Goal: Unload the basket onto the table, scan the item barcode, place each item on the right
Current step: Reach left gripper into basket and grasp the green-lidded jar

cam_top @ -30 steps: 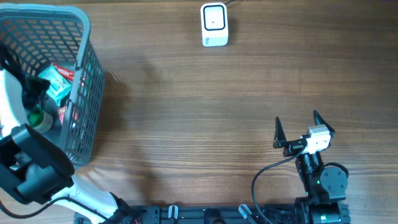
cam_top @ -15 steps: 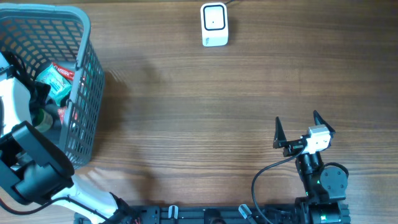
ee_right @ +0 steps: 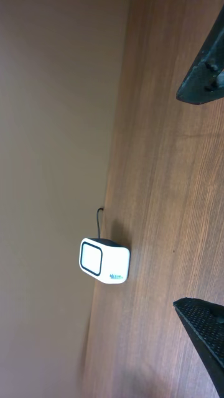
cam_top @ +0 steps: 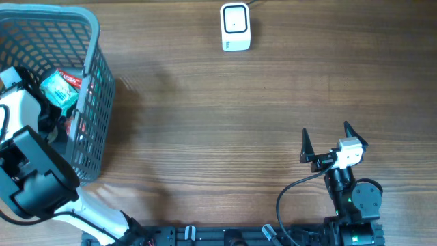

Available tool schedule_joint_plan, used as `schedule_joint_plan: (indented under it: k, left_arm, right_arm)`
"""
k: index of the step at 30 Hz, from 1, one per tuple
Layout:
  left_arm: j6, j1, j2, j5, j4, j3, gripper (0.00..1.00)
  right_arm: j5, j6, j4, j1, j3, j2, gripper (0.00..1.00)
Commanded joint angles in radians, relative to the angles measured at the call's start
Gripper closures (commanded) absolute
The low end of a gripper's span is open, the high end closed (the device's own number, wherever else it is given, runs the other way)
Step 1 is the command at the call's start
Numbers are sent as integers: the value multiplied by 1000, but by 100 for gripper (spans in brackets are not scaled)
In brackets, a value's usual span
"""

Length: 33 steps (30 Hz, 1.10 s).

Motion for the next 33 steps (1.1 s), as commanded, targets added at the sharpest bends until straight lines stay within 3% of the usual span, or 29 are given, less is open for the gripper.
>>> schedule_joint_plan:
  k: [1,12,13,15,22,28,33]
  left_arm:
    - [-7,3,-118,-72,-30,-4,29]
    - [-8,-176,-666,-25,-56,59,26]
    - [-12,-184,-700,-27,-51,58,22]
    - [-14,-177,-734,-37,-45,58,0]
    - [-45,-62,-555,-29,-134,3,0]
    - [-64,-57,-318,-20,23,-139,0]
    - [-63,-50,-218,-20,76,-146,0]
  right_arm:
    - [3,-5,3,-6,-1,-1,0]
    - [3,-5,3,-6,-1,-1,0]
    - [3,-5,3,-6,-1,-1,0]
    - [3,-5,3,-6,-1,-1,0]
    - [3,-5,3,-6,-1,-1,0]
    - [3,-5,3,-6,-1,-1,0]
    - [3,-5,3,-6,-1,-1,0]
